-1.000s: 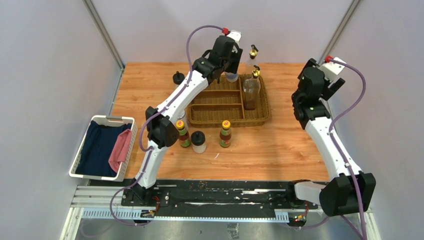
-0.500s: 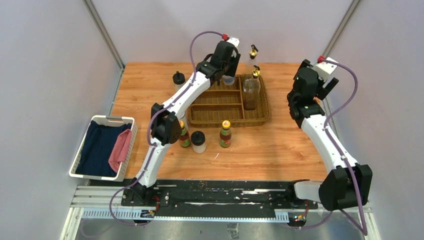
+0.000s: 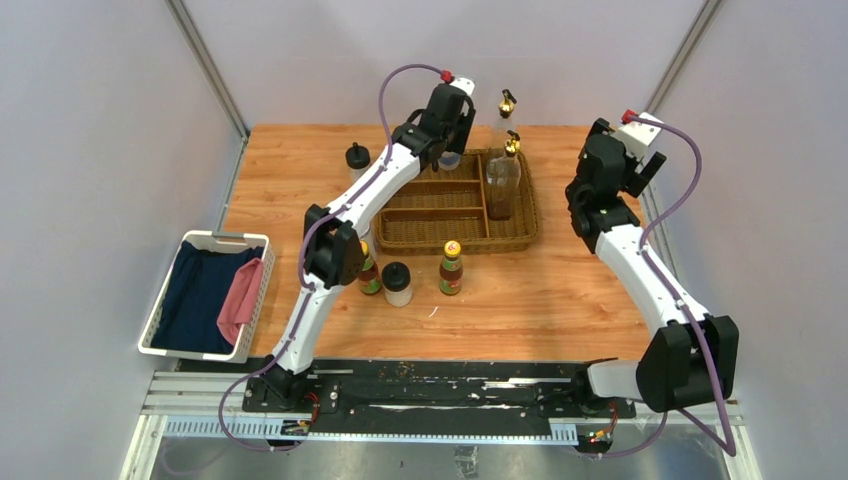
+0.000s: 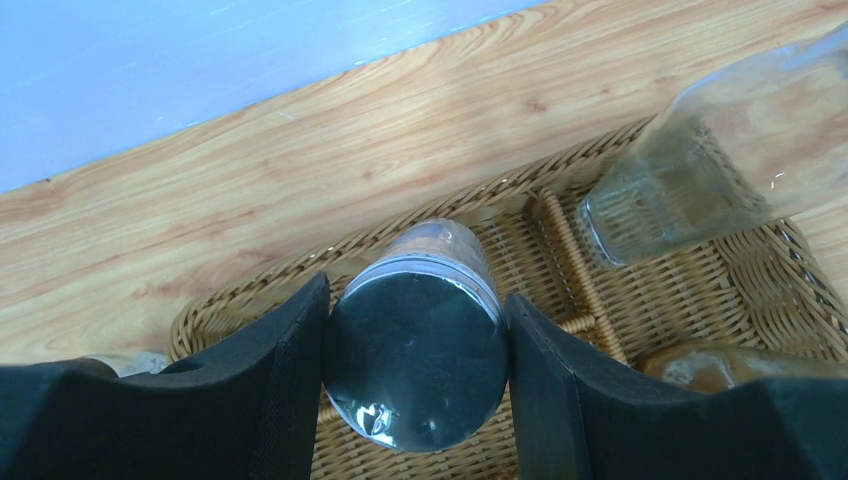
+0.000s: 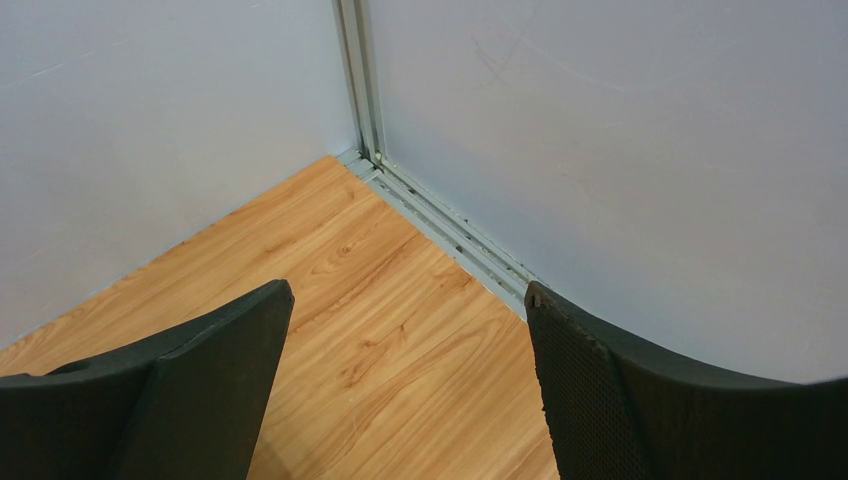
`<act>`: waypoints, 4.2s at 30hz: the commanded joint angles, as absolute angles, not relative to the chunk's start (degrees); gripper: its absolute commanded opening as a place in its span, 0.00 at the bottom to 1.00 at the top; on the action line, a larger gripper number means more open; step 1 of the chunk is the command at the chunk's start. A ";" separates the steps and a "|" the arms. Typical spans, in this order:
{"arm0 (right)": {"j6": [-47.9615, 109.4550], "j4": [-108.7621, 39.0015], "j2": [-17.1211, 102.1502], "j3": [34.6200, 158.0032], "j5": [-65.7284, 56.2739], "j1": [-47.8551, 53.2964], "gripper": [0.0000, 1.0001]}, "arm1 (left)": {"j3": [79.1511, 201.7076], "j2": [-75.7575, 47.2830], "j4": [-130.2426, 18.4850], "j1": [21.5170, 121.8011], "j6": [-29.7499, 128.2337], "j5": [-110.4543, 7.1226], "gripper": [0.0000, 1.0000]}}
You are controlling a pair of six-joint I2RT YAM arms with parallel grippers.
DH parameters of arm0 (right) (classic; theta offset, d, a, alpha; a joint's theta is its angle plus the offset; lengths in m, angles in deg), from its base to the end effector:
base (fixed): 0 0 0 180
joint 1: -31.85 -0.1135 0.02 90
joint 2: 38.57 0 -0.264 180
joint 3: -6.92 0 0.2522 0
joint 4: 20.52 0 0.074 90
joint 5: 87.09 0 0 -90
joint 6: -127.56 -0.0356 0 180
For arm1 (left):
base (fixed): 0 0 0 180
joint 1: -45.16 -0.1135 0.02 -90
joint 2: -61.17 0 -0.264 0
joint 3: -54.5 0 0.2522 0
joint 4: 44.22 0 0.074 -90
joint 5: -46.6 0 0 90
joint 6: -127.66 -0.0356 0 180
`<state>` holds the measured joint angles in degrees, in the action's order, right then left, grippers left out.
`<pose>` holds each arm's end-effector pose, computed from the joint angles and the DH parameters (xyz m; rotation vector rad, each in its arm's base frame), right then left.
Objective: Organize the condiment bottles
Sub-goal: Place the bottle in the storage box, then pick up the bottle from the center of the board.
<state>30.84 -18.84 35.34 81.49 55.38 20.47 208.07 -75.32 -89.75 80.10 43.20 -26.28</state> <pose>0.2944 0.0305 0.3740 0.6568 1.4185 -0.4489 0.4548 -0.3050 0.3179 0.3404 2.0175 -0.1320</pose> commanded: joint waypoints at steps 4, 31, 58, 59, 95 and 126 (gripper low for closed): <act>32.08 -16.53 35.83 81.03 58.28 19.12 0.90 | 210.22 -76.76 -86.81 79.73 42.45 -25.71 0.00; 32.10 -14.58 39.83 80.19 58.90 18.39 0.91 | 210.60 -80.14 -86.70 78.84 42.40 -25.82 0.00; 31.94 -13.98 42.07 79.92 58.81 18.03 0.91 | 210.02 -81.30 -84.75 78.44 42.23 -28.46 0.78; 31.94 -13.91 42.16 79.98 58.81 18.02 0.91 | 209.98 -81.31 -84.63 78.39 42.23 -28.46 0.78; 35.46 -16.39 38.22 82.88 57.50 16.76 0.91 | 195.44 -60.38 -78.45 78.89 43.62 -23.29 0.91; 40.01 -38.13 24.97 92.02 54.48 -0.86 0.87 | 156.97 -13.79 -79.15 88.75 50.14 -12.32 0.89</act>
